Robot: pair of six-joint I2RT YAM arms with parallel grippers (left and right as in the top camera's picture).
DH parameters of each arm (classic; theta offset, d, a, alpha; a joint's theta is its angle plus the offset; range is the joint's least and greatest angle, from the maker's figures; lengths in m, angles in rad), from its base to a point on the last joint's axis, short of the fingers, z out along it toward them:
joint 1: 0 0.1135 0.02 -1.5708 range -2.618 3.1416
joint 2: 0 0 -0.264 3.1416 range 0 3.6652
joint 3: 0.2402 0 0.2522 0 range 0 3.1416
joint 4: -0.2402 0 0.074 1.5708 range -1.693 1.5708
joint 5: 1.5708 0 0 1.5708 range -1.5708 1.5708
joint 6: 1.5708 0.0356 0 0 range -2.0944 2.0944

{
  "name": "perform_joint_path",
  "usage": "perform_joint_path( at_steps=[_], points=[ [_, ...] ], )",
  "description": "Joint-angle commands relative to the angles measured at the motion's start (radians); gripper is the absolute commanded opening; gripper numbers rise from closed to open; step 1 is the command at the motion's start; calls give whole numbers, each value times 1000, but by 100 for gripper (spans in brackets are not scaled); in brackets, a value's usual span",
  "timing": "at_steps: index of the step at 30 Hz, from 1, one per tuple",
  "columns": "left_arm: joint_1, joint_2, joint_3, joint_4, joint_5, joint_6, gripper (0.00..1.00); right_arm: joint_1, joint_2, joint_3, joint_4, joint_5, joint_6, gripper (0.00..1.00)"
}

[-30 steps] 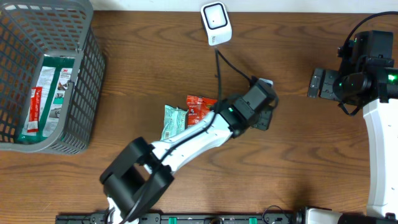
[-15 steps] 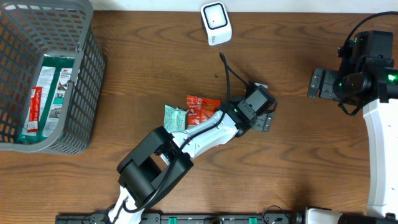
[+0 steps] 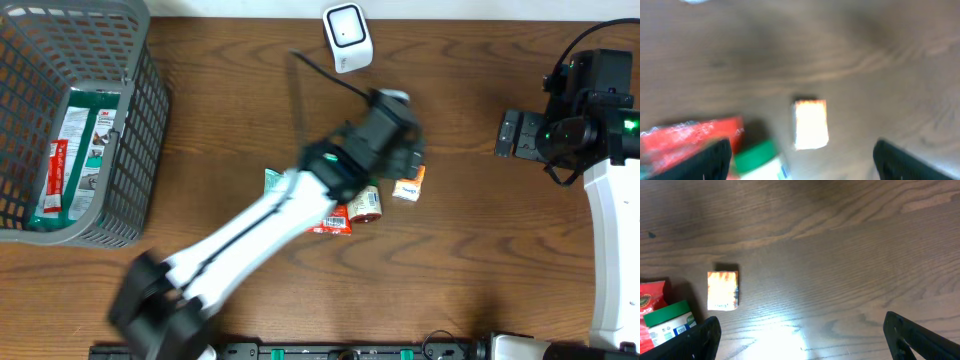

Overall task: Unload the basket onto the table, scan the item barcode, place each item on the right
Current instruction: 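Set the orange box down right of the jar and withdraw left gripper, then lower the right gripper toward the orange box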

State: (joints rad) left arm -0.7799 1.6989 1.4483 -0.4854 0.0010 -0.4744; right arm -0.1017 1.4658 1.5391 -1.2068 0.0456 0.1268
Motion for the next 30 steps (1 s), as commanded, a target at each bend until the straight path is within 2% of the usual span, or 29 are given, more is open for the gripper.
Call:
perform_joint_path(
  at_steps=[1, 5, 9, 19, 30],
  points=[
    [116, -90, 18, -180, -13, 2, 90, -2, -1, 10, 2, 9, 15, 99],
    [247, -105, 18, -403, -13, 14, 90, -2, -1, 10, 2, 9, 15, 99],
    [372, -101, -10, -502, -13, 35, 91, -2, -1, 10, 2, 9, 15, 99],
    [552, -101, -24, -565, -13, 54, 91, -2, -1, 10, 2, 9, 15, 99],
    [563, -101, -24, -565, -13, 54, 91, -2, -1, 10, 31, 8, 15, 99]
  ],
)
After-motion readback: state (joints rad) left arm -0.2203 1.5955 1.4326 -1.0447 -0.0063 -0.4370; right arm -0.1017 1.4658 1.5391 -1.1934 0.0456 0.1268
